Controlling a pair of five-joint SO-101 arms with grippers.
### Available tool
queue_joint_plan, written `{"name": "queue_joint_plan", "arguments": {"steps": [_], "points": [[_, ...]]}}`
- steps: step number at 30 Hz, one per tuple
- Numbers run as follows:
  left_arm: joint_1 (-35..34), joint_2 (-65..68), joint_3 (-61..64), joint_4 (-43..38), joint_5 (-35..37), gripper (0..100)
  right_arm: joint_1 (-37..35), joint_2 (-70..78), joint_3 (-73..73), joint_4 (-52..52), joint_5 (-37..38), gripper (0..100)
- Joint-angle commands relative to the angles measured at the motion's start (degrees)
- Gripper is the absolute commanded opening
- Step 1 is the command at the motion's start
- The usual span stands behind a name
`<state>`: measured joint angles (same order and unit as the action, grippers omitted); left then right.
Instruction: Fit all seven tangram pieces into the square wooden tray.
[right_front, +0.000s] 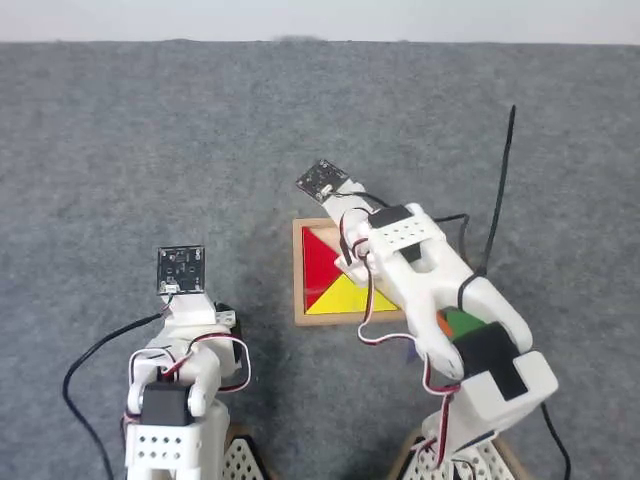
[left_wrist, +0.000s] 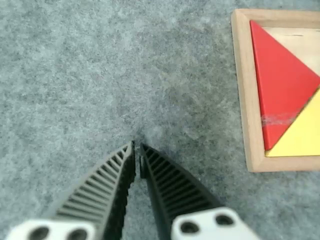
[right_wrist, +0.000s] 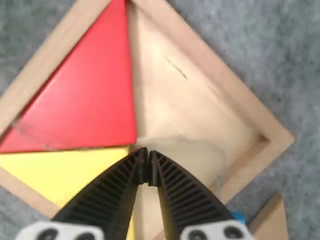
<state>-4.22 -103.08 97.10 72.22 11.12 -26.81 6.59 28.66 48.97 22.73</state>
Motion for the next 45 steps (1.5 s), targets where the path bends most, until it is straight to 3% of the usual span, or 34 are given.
{"name": "queue_joint_plan", "arguments": {"steps": [1, 8, 13, 19, 31, 45], "points": [[-0.4, -1.1, -0.7, 0.1, -0.6, 1, 1.5, -9.4, 2.3, -1.1, 0.2, 0.6], [-0.4, -1.1, -0.7, 0.1, -0.6, 1, 12.1, -35.4, 18.4, 2.5, -3.2, 0.6], [-0.4, -1.1, -0.7, 0.1, -0.6, 1, 20.1, -40.5, 19.8, 12.4, -0.7, 1.7], [-0.4, -1.1, -0.7, 0.1, -0.6, 1, 18.3, -39.4, 19.6, 18.3, 4.9, 12.5], [-0.4, -1.1, -0.7, 0.1, -0.6, 1, 9.5, -38.9, 23.6, 17.6, 5.3, 13.0], [-0.4, -1.1, -0.7, 0.1, -0.6, 1, 13.7, -30.7, 25.2, 7.8, 5.6, 13.0]]}}
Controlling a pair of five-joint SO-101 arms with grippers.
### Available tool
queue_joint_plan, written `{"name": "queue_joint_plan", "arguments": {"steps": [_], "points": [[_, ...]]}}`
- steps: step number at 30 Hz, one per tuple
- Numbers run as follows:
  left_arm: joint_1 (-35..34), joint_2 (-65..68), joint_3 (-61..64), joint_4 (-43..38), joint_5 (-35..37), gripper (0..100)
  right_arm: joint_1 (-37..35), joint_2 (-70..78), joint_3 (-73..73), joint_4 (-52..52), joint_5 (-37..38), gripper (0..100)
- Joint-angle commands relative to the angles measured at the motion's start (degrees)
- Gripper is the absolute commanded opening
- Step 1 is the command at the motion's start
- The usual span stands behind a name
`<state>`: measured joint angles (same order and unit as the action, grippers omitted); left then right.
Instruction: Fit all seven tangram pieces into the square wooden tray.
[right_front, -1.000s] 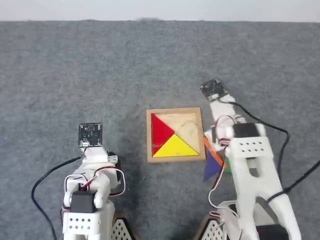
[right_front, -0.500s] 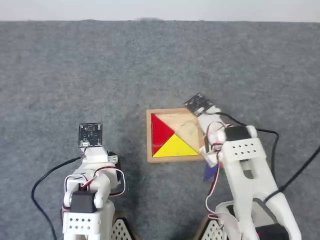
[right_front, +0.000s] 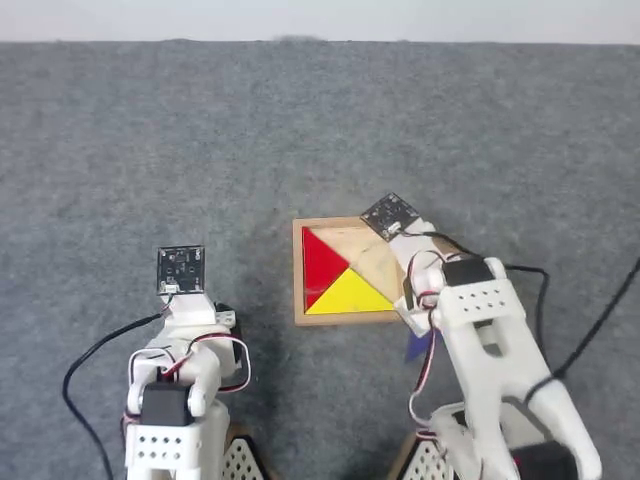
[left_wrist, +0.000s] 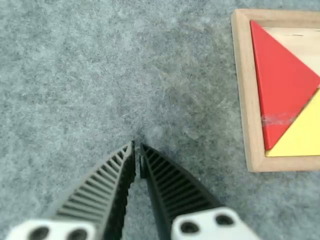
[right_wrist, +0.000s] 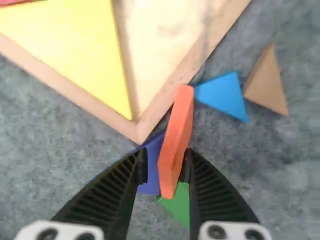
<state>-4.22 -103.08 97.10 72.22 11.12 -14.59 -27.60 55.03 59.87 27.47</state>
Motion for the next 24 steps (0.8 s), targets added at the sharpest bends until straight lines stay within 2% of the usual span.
{"name": "queue_joint_plan", "arguments": {"steps": [1, 7, 9, 12, 18, 24], "points": [[-0.4, -1.1, -0.7, 0.1, -0.6, 1, 1.8, 5.2, -1.8, -3.6, 0.9, 13.0], [-0.4, -1.1, -0.7, 0.1, -0.6, 1, 5.3, 12.5, -6.7, -4.2, 0.7, 12.2], [-0.4, -1.1, -0.7, 0.1, -0.6, 1, 7.6, 13.4, -8.2, -4.2, 0.6, 8.4], [-0.4, -1.1, -0.7, 0.1, -0.6, 1, 13.5, 13.6, -10.8, -4.1, -2.1, 0.9], [-0.4, -1.1, -0.7, 0.1, -0.6, 1, 26.9, 13.5, -16.4, -3.6, -6.6, 1.3], [-0.4, -1.1, -0.7, 0.1, -0.6, 1, 35.5, 13.9, -18.3, -3.1, -7.3, 1.5]]}}
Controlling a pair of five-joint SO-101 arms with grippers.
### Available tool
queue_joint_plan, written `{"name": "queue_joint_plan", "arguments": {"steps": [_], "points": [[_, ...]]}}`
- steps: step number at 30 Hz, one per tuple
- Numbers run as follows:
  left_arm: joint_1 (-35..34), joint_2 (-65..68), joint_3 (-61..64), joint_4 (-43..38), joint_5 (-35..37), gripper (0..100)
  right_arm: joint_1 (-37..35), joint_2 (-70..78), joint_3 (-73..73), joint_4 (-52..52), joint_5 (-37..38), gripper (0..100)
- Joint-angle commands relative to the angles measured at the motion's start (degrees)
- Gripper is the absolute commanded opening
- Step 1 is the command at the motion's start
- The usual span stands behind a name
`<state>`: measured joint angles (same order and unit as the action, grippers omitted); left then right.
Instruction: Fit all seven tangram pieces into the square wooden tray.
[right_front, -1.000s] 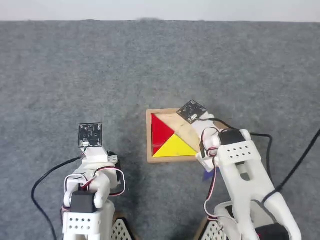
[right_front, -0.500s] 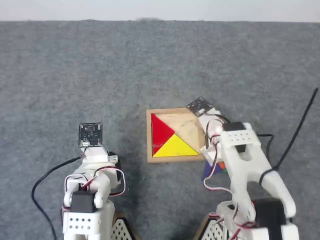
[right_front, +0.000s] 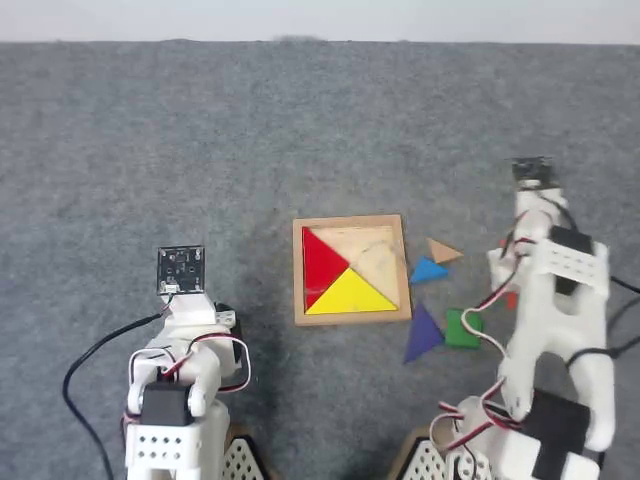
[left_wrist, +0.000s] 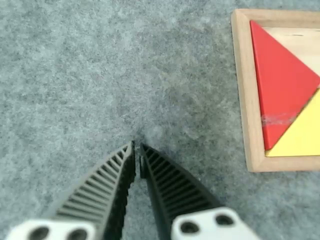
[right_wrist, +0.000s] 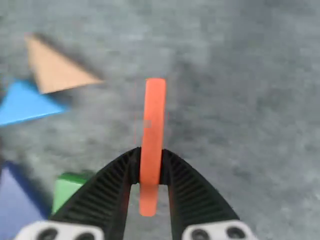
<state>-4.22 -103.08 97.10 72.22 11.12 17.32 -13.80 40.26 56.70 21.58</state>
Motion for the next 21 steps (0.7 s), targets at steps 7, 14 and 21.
{"name": "queue_joint_plan", "arguments": {"steps": [7, 14, 21], "points": [[-0.4, -1.1, -0.7, 0.1, -0.6, 1, 7.9, 0.4, -3.3, -0.3, -4.1, 8.4], [-0.4, -1.1, -0.7, 0.1, -0.6, 1, 10.9, 0.4, -3.3, -0.6, -1.3, 16.6], [-0.4, -1.1, -0.7, 0.1, -0.6, 1, 14.4, 0.4, -3.3, -1.5, 0.0, 16.6]]}}
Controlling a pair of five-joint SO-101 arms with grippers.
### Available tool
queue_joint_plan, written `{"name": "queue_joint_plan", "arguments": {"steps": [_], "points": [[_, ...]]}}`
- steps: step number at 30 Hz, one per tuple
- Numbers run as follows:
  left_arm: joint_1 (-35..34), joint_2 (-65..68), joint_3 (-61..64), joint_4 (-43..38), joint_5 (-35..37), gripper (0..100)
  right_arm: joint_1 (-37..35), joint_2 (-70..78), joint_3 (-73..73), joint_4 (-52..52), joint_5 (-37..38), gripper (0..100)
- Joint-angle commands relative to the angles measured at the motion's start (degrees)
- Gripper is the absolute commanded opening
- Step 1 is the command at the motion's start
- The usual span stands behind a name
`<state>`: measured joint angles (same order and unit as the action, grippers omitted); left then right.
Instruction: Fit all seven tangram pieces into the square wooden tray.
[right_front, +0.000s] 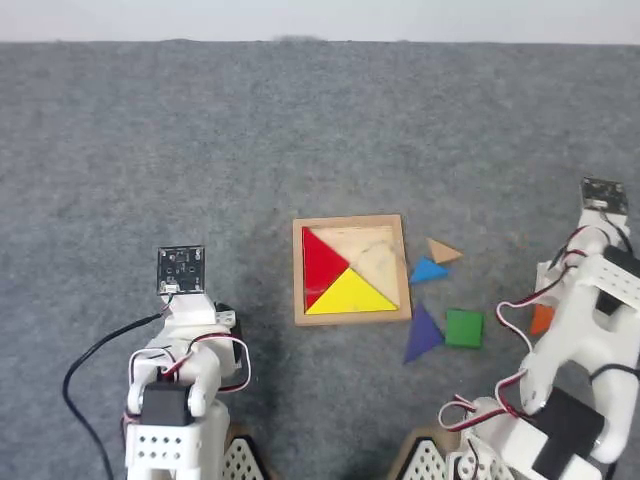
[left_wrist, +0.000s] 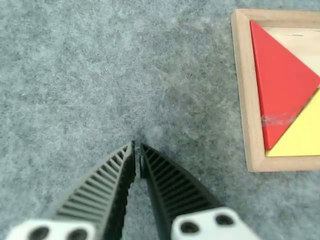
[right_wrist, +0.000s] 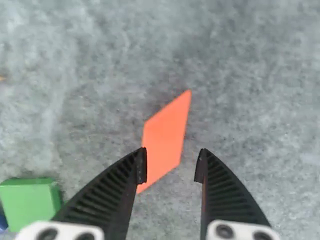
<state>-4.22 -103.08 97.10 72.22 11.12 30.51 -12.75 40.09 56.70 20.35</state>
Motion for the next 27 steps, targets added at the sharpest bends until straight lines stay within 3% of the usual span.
{"name": "queue_joint_plan", "arguments": {"steps": [1, 8, 19, 27], "points": [[-0.4, -1.1, -0.7, 0.1, -0.6, 1, 1.1, -0.7, -3.2, -1.2, 1.2, 16.6], [-0.4, -1.1, -0.7, 0.1, -0.6, 1, 0.1, 1.8, -3.3, -1.4, 3.1, 16.6], [-0.4, -1.1, -0.7, 0.1, -0.6, 1, 0.2, 18.6, -6.9, -5.8, 3.6, 16.6], [-0.4, -1.1, -0.7, 0.1, -0.6, 1, -2.2, 13.6, -7.4, -2.9, 3.0, 16.6]]}}
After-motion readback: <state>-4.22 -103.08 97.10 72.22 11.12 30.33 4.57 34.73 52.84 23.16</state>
